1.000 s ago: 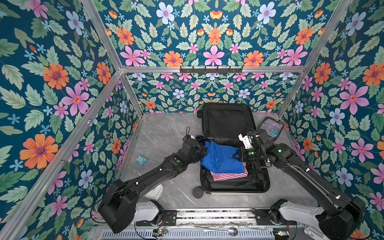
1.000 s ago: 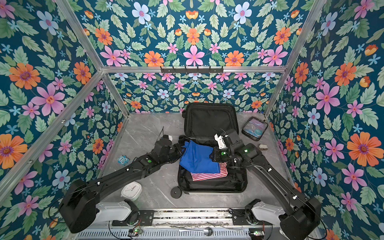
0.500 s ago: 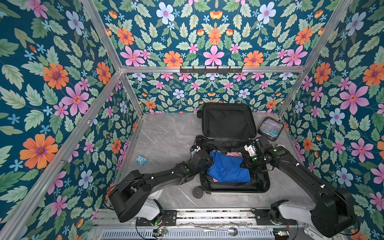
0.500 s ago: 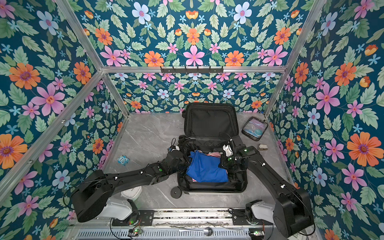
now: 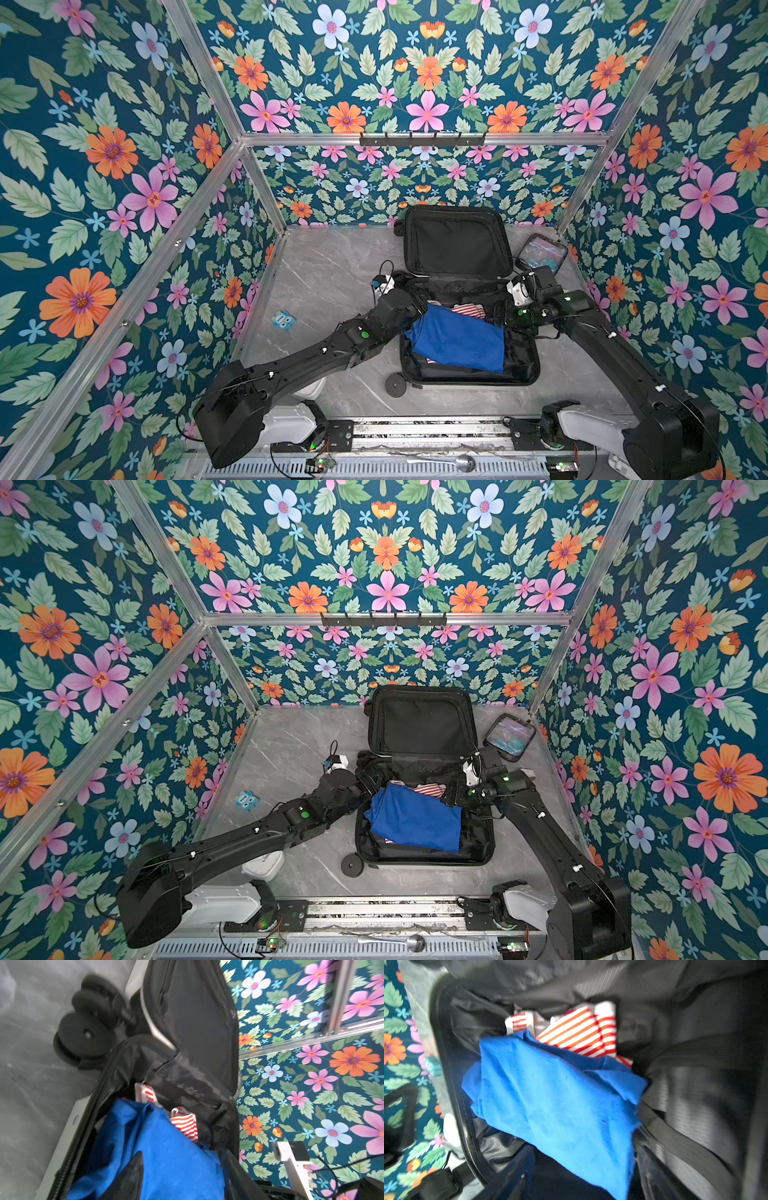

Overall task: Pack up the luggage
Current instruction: 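Open both grippers to release the blue cloth onto the striped shirt, then move the right gripper to the clear pouch while the left gripper draws back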

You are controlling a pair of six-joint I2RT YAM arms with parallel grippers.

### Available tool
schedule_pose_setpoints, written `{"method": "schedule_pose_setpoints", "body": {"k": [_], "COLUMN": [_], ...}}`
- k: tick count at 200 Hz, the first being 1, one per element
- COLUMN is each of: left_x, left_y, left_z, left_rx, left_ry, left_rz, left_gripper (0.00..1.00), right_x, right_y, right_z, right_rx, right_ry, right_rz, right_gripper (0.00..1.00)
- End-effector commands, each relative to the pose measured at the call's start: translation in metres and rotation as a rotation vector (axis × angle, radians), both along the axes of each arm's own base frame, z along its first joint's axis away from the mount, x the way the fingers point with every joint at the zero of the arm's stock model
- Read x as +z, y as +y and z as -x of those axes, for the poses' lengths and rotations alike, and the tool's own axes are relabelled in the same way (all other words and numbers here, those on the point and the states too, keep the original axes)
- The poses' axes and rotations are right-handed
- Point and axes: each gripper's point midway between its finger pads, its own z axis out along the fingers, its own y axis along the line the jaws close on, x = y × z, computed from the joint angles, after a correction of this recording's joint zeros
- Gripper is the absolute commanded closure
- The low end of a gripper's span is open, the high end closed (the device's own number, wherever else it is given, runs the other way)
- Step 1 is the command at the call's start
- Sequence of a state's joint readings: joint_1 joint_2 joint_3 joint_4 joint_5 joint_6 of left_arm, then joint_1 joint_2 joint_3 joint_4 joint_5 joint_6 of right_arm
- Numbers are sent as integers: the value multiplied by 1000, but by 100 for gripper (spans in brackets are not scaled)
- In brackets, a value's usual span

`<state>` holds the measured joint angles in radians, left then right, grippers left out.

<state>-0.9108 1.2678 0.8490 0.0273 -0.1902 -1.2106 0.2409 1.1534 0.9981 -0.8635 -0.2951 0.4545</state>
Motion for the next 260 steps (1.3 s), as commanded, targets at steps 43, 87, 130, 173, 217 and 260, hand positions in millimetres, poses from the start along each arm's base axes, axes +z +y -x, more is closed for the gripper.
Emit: {"method": "schedule_pose_setpoints", "body": {"k": [43,87,130,173,217,260], "left_x": [-18,-76,-129,-132,-34,34], "left_y": [-59,-65,-49,-38,-56,-23], "left_z": [2,6,6,0,-24,-60], "left_rx": [-233,-249,-232,-232,-299,-275], "left_ry": [-24,56,148,156,-80,-234], "left_rz": [-189,-207,-281,-289,-352,-452], "left_gripper": [56,64,67,65,50,33], "right_x": [18,-28,-80,-73,1,55], "right_y": [2,24,-3,-9,-16,-62], "right_z": [13,17,11,3,-19,-55], "right_rx": [-20,1,-118,-136,-170,-320], "right_ry": [-14,42,132,123,-84,-219], "right_rz": [-21,-88,49,89,43,22], "right_gripper": [23,41,66,68,41,14]}}
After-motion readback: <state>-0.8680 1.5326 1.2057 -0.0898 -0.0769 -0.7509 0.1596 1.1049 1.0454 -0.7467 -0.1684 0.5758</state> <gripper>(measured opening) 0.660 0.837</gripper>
